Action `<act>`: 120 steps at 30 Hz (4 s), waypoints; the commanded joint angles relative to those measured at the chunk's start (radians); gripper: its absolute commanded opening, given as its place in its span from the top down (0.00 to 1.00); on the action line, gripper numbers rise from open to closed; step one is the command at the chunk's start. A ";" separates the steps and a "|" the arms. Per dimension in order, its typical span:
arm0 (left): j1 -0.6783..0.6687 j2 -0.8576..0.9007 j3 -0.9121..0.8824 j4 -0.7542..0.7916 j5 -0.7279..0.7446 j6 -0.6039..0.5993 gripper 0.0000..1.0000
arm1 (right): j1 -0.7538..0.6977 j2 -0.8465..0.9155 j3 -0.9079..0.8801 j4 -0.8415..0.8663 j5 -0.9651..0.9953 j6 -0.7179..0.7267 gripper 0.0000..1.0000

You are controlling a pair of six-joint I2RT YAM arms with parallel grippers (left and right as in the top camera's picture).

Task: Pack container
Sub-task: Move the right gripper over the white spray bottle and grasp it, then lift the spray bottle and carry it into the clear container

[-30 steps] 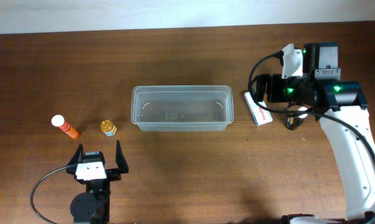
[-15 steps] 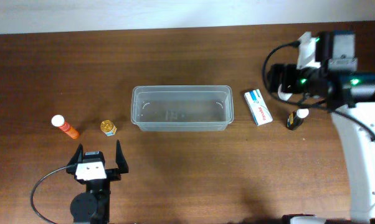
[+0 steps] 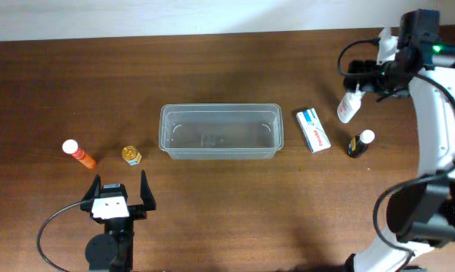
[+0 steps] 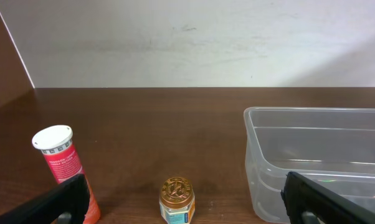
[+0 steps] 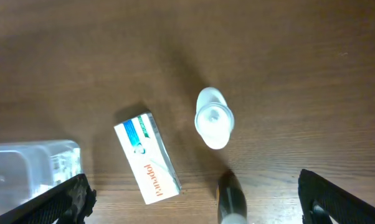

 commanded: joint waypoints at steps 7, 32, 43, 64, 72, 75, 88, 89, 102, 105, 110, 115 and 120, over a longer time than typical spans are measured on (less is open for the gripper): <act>0.006 -0.008 -0.007 0.003 0.010 0.019 0.01 | -0.001 0.077 0.009 0.059 -0.010 -0.042 0.02; 0.006 -0.008 -0.007 0.003 0.010 0.019 0.01 | -0.002 0.271 0.008 0.128 0.046 -0.068 0.10; 0.006 -0.008 -0.007 0.003 0.010 0.019 0.01 | -0.002 0.271 0.008 0.132 0.046 -0.068 0.60; 0.006 -0.008 -0.007 0.003 0.010 0.019 0.01 | 0.001 0.267 0.276 -0.089 -0.024 -0.026 0.86; 0.006 -0.008 -0.007 0.003 0.010 0.019 0.01 | 0.053 0.267 0.577 -0.326 -0.166 -0.026 0.86; 0.006 -0.008 -0.007 0.003 0.010 0.019 0.01 | 0.111 0.267 0.666 -0.393 -0.172 -0.026 0.86; 0.006 -0.008 -0.007 0.003 0.010 0.019 0.01 | 0.404 0.264 0.744 -0.473 -0.164 0.069 0.86; 0.006 -0.008 -0.007 0.003 0.010 0.019 0.01 | 0.425 0.264 0.744 -0.481 -0.162 0.068 0.86; 0.006 -0.008 -0.007 0.003 0.010 0.019 0.01 | 0.517 0.264 0.710 -0.555 0.055 0.148 0.86; 0.006 -0.008 -0.007 0.003 0.010 0.019 0.01 | 0.533 0.264 0.665 -0.550 0.111 0.190 0.89; 0.006 -0.008 -0.007 0.003 0.010 0.019 0.01 | 0.594 0.264 0.599 -0.509 0.219 0.252 0.90; 0.006 -0.008 -0.007 0.003 0.010 0.019 0.01 | 0.670 0.264 0.596 -0.470 0.293 0.296 0.90; 0.006 -0.008 -0.007 0.003 0.010 0.019 0.01 | 0.694 0.266 0.589 -0.434 0.320 0.335 0.90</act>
